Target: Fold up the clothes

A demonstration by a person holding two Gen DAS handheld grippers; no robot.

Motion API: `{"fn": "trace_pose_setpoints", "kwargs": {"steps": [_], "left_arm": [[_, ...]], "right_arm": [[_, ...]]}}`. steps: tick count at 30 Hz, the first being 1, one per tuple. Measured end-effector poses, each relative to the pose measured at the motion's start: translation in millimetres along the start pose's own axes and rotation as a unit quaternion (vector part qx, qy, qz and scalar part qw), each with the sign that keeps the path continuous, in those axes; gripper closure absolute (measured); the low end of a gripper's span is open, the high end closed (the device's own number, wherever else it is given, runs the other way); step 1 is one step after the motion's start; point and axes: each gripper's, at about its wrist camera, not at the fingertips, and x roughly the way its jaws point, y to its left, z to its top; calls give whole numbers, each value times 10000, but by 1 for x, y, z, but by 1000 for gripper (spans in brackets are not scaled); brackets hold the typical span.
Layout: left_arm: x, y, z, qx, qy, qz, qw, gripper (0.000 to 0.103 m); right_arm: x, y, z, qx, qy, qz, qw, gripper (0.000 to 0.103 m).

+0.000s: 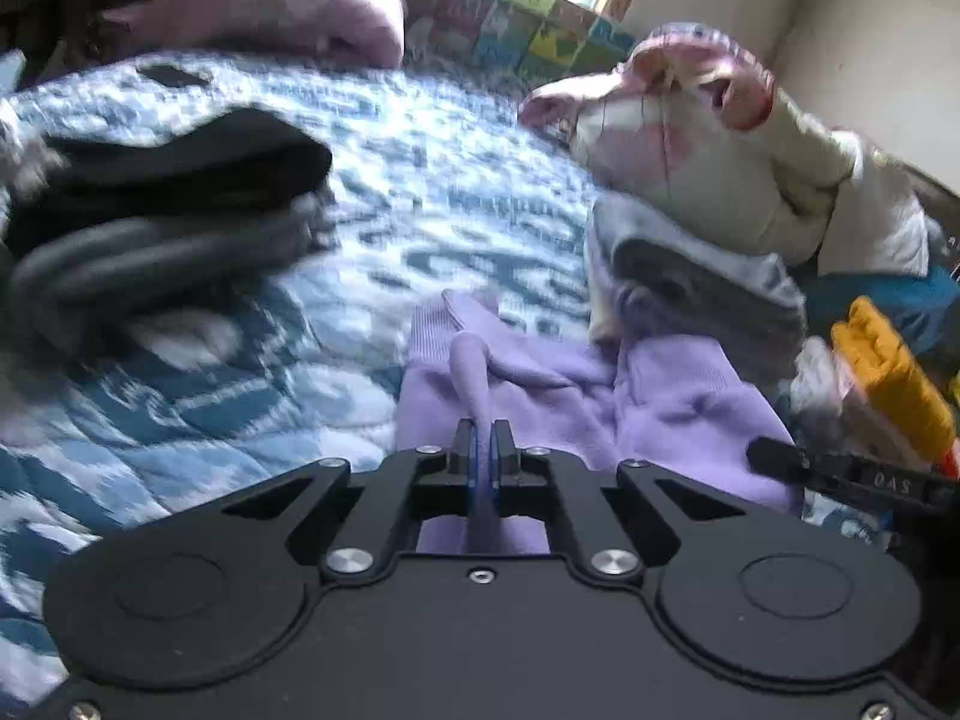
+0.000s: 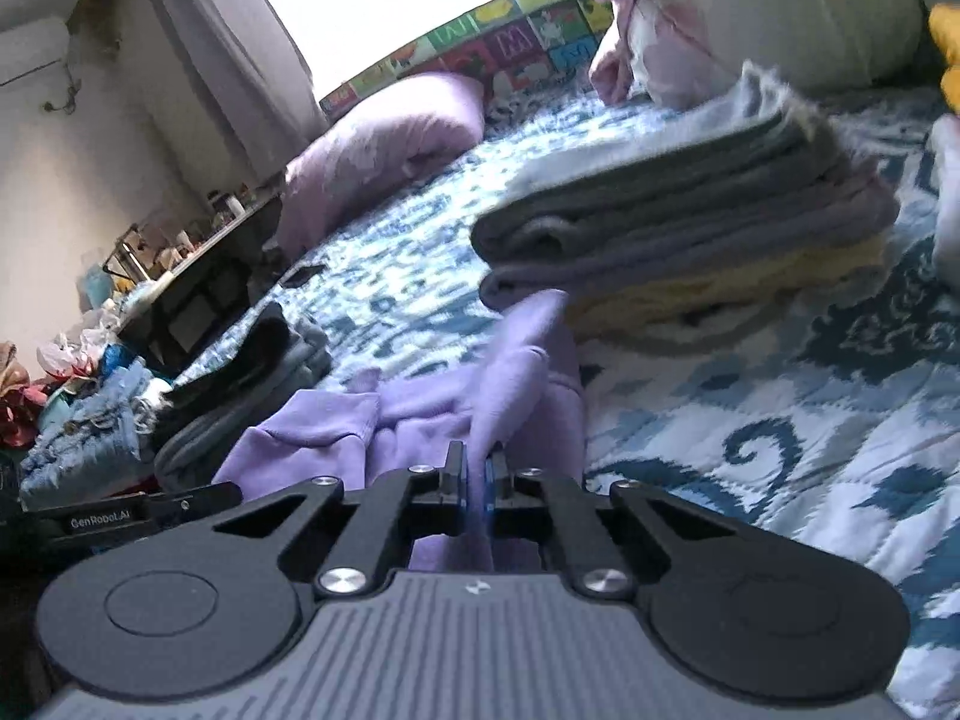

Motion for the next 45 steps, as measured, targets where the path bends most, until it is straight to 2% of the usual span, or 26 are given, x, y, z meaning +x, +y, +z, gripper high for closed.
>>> {"fn": "trace_pose_setpoints", "kwargs": {"steps": [5, 9, 16, 20, 25, 29, 32, 37, 40, 41, 43, 44, 45], "left_arm": [[-47, 8, 14, 6, -414, 181, 9990, 102], [-87, 32, 22, -107, -723, 479, 9962, 102], [-160, 92, 21, -577, -1232, 1057, 9850, 102], [-191, 124, 2, -822, -1360, 1344, 9781, 101], [-204, 167, -36, -1350, -1225, 1685, 9687, 101], [-205, 187, -62, -1684, -1075, 1746, 9642, 101], [-210, 188, -62, -1678, -1103, 1692, 9649, 101], [-224, 173, -46, -1426, -1399, 1489, 9685, 101], [-220, 170, -54, -1311, -1331, 1603, 9692, 101], [-213, 172, -57, -1311, -1145, 1709, 9698, 99], [-203, 177, -67, -1389, -695, 1816, 9710, 78], [-201, 179, -73, -1441, -546, 1861, 9704, 57], [-204, 179, -80, -1491, -578, 1890, 9689, 46]], "right_arm": [[-43, 0, 12, -98, -329, -76, 9994, 96], [-83, -19, 24, 13, -604, -279, 9978, 96], [-157, -71, 35, 287, -1071, -767, 9909, 96], [-193, -100, 27, 501, -1287, -1033, 9850, 96], [-218, -132, 1, 780, -1295, -1319, 9797, 96], [-224, -153, -22, 1054, -1185, -1509, 9758, 96], [-225, -158, -31, 1110, -1119, -1553, 9752, 96], [-226, -155, -27, 1030, -1117, -1532, 9764, 96], [-218, -158, -33, 1056, -757, -1600, 9785, 96], [-215, -160, -34, 1064, -636, -1622, 9789, 91], [-210, -162, -38, 1081, -392, -1667, 9793, 76], [-208, -163, -43, 1087, -261, -1691, 9792, 61], [-209, -162, -47, 1092, -191, -1704, 9791, 50]]}}
